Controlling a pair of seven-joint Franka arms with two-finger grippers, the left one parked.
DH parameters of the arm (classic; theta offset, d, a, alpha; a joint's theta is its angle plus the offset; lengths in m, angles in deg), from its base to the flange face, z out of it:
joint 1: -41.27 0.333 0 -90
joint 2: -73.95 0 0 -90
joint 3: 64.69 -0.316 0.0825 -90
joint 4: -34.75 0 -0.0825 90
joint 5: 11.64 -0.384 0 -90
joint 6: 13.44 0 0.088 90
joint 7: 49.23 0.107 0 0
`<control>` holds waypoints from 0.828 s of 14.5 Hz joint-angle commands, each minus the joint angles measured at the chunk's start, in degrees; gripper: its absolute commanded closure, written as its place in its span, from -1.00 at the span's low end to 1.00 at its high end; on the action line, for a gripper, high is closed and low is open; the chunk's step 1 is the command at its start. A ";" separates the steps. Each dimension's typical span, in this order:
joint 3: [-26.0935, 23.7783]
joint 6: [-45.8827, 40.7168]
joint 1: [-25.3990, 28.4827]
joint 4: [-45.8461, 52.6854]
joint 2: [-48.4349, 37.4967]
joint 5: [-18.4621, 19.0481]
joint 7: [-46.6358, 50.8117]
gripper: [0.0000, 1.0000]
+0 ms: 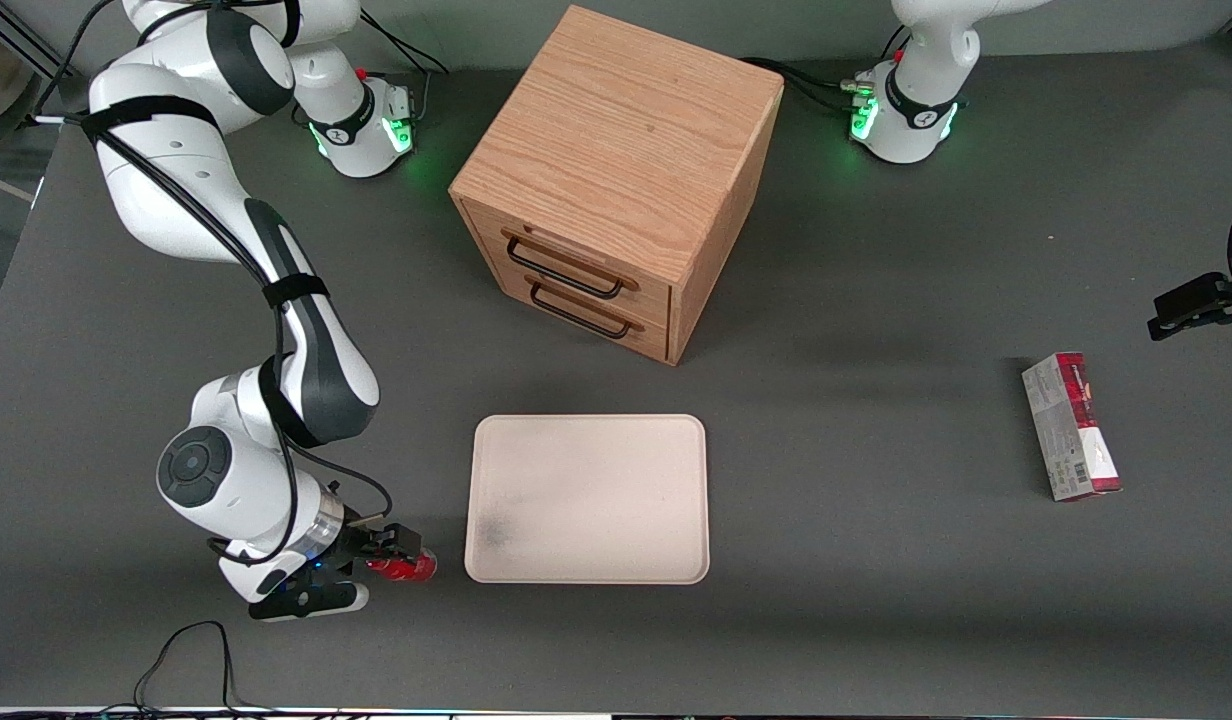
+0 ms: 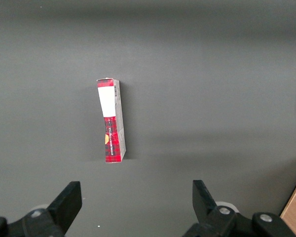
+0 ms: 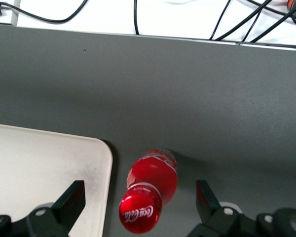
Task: Place coke bottle on tray
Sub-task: 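Close the right gripper around the bottle's cap end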
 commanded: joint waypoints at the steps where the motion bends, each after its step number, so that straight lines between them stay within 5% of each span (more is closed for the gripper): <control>1: -0.81 0.59 -0.39 -0.84 -0.56 1.67 -0.89 -0.69; 6: -0.81 0.33 -0.48 -1.72 -0.56 1.41 -0.81 1.00; 12: -0.38 -5.89 -0.04 -1.02 -4.85 1.76 1.73 1.00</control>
